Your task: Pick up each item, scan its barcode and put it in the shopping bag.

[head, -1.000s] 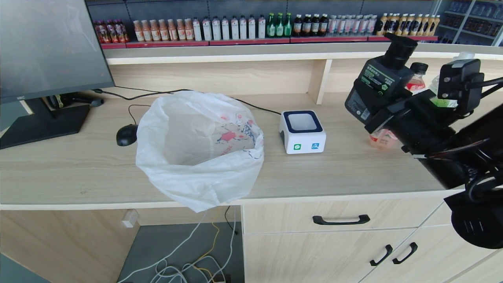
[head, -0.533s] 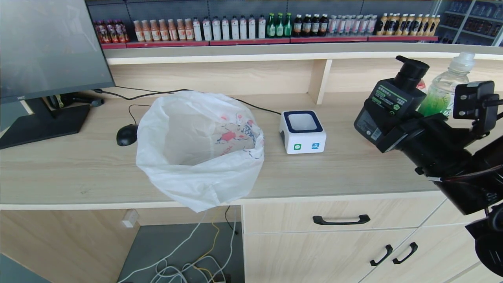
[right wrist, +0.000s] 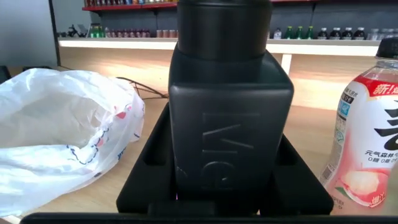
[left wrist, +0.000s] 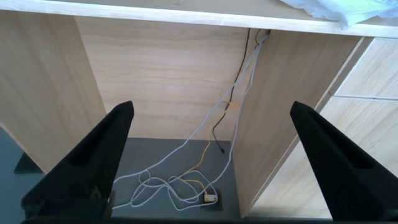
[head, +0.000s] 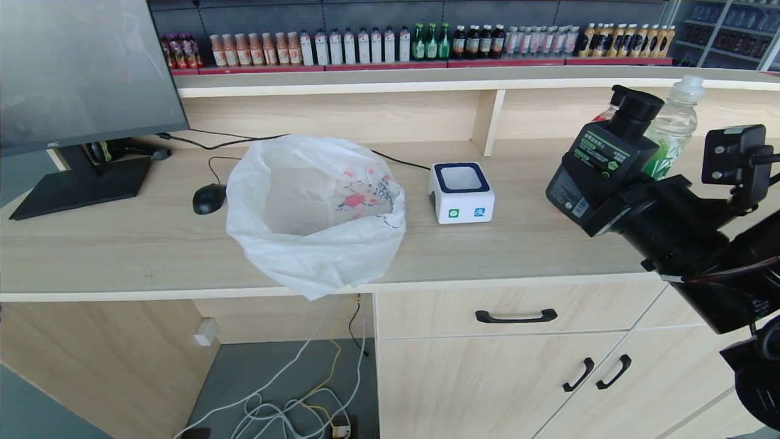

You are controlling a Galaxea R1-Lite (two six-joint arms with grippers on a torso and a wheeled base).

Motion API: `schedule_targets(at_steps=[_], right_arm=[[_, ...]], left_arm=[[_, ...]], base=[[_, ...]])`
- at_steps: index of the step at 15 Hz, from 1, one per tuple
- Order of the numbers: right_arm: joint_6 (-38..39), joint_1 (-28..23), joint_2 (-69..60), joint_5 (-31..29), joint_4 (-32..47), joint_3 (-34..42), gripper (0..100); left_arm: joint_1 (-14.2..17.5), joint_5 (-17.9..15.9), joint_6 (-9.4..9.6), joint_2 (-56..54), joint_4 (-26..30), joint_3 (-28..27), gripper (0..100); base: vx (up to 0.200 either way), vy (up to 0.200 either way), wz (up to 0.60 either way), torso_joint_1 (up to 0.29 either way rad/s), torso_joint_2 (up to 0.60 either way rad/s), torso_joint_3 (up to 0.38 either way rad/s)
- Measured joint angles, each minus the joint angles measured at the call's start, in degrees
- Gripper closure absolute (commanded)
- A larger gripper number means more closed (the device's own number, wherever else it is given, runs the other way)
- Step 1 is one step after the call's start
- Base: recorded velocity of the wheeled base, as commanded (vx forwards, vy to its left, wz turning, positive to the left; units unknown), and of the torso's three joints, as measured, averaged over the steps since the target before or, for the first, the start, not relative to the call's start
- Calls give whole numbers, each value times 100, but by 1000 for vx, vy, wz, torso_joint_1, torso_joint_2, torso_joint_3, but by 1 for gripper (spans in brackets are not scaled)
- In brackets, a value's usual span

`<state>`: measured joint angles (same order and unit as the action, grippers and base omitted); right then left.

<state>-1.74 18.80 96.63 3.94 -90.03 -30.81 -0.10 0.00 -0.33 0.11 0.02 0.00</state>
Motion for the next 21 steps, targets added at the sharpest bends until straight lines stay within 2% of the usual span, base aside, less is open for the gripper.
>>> schedule_targets(at_steps=[1,8,18,21], right_arm=[[0,-9,20,-4,28,-12,100],[-30,-1,163,0,-11,-447,100],[-41,-17,199,-6,6,-511,100],[-33,41,151,-88,11,-461,100]], left_arm=[[0,0,0,0,-2,0,0],[-1,0,-10,0,-2,0,0],[0,-2,-5,0,-2,0,0],[-4,0,0,0,2,0,0]], base=[[200,200,0,22,12,2],[0,200,0,2,4,3],[0,200,0,1,1,4],[0,0,0,0,0,0]])
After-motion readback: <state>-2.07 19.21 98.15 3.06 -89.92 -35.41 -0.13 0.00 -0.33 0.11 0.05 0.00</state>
